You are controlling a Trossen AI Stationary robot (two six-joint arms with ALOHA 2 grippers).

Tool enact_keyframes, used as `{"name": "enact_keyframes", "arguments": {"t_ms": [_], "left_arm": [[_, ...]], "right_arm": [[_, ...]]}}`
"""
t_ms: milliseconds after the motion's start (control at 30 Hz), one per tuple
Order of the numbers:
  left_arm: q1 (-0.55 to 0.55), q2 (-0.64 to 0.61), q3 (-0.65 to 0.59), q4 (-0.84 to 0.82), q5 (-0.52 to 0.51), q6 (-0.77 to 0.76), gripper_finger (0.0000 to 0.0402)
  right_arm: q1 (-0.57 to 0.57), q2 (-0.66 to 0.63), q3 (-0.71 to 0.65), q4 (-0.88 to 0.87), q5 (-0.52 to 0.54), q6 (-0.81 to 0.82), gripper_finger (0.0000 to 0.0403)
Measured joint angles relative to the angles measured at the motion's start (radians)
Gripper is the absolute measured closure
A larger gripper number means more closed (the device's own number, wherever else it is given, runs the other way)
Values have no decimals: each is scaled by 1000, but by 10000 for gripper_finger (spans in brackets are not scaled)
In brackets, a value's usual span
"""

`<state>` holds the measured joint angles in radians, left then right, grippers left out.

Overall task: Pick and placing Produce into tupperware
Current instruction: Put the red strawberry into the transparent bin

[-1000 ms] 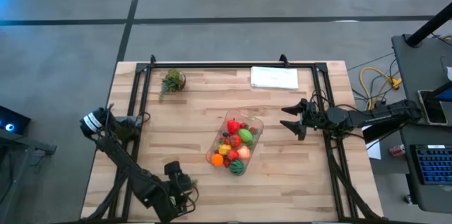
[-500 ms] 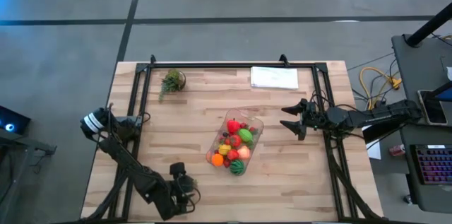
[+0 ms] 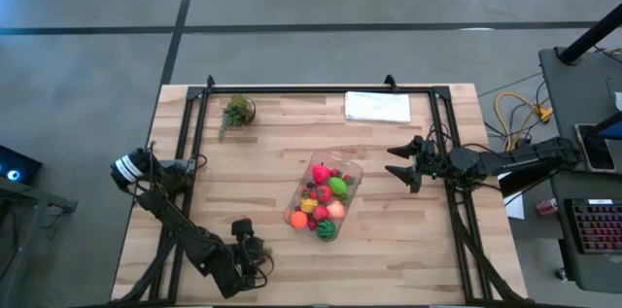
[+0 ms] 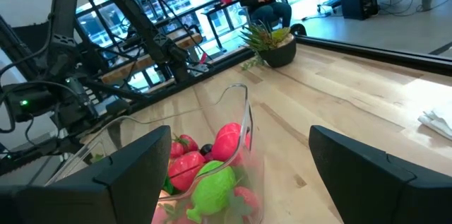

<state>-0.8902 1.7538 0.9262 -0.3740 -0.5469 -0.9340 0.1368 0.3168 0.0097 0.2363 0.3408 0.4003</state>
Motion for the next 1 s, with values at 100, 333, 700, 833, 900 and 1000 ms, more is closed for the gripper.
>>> {"name": "enact_keyframes", "arguments": {"t_ms": [100,333,700,833,900,1000], "left_arm": [[0,8,-1,5,-9,11,153],[0,30,0,26,-14,31,160],[0,31,5,35,-2,38,259],[0,32,17,25,-18,85,283],[1,29,22,22,-56,98,285],[2,2,29,20,-124,113,281]], "right_arm": [[0,0,0,0,0,0,75],[0,0,0,0,0,0,75],[0,0,0,0,0,0,75],[0,0,0,0,0,0,75],[0,0,0,0,0,0,75],[0,0,0,0,0,0,75]]}}
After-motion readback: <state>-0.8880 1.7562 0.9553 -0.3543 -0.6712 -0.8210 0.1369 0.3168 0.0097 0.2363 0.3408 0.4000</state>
